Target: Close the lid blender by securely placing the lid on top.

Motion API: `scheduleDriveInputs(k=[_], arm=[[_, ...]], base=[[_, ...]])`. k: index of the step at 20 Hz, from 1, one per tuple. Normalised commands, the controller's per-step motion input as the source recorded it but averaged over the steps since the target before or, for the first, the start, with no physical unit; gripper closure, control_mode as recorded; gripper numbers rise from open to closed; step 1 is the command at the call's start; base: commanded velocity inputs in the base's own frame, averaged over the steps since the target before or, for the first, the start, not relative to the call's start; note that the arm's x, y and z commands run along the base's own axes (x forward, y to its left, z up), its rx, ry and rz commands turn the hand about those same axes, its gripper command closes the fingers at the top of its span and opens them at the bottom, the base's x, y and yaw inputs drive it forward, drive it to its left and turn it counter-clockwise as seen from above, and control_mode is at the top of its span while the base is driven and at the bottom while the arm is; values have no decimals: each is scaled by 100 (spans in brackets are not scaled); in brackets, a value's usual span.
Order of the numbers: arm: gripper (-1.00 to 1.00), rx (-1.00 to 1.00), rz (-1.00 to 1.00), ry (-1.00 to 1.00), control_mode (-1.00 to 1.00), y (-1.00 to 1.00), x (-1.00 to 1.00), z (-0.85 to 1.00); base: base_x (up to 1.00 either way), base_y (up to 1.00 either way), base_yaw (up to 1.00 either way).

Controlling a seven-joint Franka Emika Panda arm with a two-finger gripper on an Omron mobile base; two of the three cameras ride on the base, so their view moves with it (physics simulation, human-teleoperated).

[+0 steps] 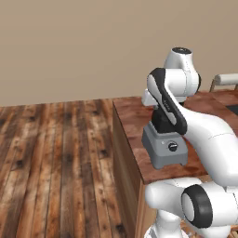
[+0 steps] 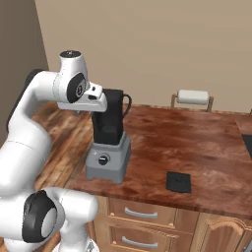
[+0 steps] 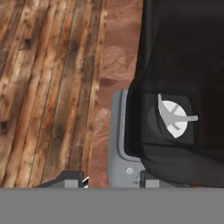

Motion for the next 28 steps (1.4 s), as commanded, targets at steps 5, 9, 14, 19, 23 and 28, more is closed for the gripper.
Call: scheduleDriveInputs(k=[5,9,14,19,23,28], arm=[[-100,0,-1,-6,-100,-2,-18,0],[-100,7,-18,-15,-100,-56,-85,-11],[-100,15,-34,-8,-100,-98,-94,-12],[-100,13,-39,0,-100,-100,-58,-6],[-100,11,-39,3,-100,-100,-5,-9],[-100,8,-41,16,-100,-100,6,-26]], base=[[0,0,0],[0,0,0],[0,0,0],[0,0,0],[0,0,0],[0,0,0]])
